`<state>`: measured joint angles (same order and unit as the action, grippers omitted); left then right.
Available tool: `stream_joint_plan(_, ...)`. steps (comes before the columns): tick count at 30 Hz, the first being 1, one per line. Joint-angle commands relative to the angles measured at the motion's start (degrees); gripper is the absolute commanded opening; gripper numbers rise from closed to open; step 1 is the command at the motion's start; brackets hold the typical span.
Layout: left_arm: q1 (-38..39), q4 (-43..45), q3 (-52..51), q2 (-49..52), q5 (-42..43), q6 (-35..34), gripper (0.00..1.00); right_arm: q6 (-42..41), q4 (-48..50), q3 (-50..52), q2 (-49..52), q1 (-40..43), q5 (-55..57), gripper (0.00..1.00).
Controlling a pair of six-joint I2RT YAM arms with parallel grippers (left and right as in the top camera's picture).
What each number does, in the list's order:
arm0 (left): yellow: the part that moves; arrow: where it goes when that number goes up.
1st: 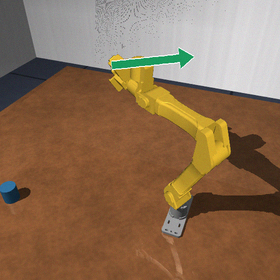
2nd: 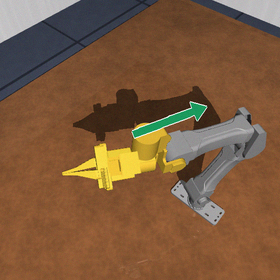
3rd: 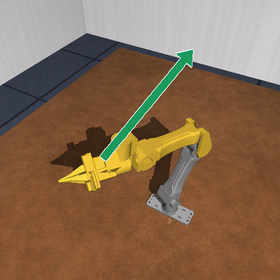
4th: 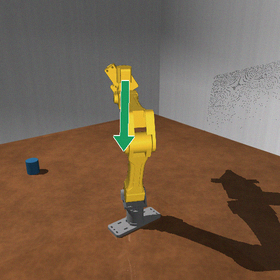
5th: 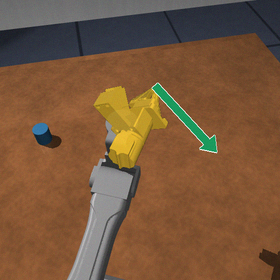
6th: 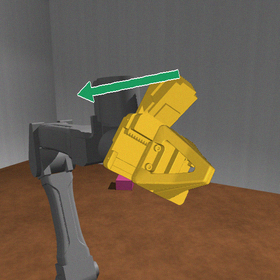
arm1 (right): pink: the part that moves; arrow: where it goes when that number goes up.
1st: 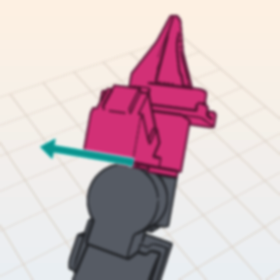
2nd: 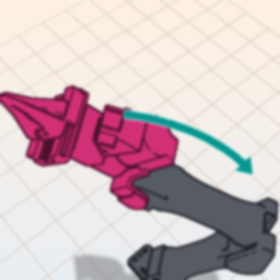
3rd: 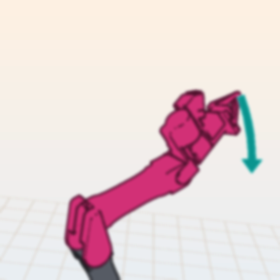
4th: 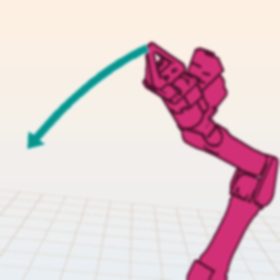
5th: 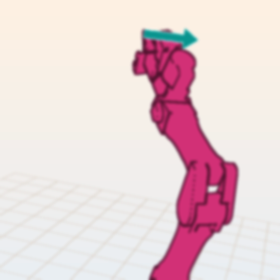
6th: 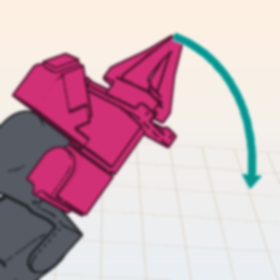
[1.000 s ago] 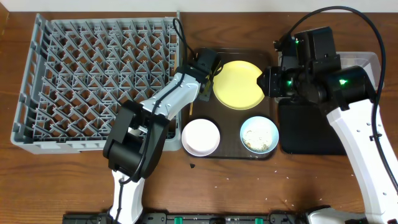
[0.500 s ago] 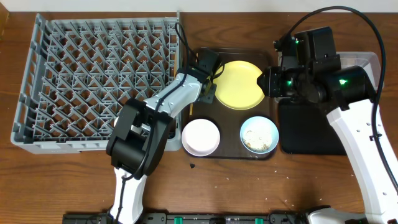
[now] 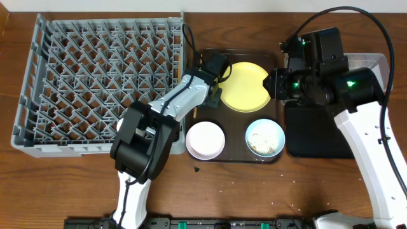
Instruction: Sort waste into correct bins and load items into the dishwasher
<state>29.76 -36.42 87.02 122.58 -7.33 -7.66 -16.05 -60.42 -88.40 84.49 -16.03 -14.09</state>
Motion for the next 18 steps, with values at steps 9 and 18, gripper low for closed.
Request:
stream_joint_plan(9, -2.3, -6.4, 1.1, 1.7, -7.3, -0.1, 0.29, 0.5, 0.0, -0.3, 0.2, 0.2, 0.3, 0.35)
stream_joint_plan(18, -2.9, -6.2, 1.1, -4.3, -5.0, -0.1, 0.36, 0.5, 0.0, -0.3, 0.2, 0.2, 0.3, 0.36)
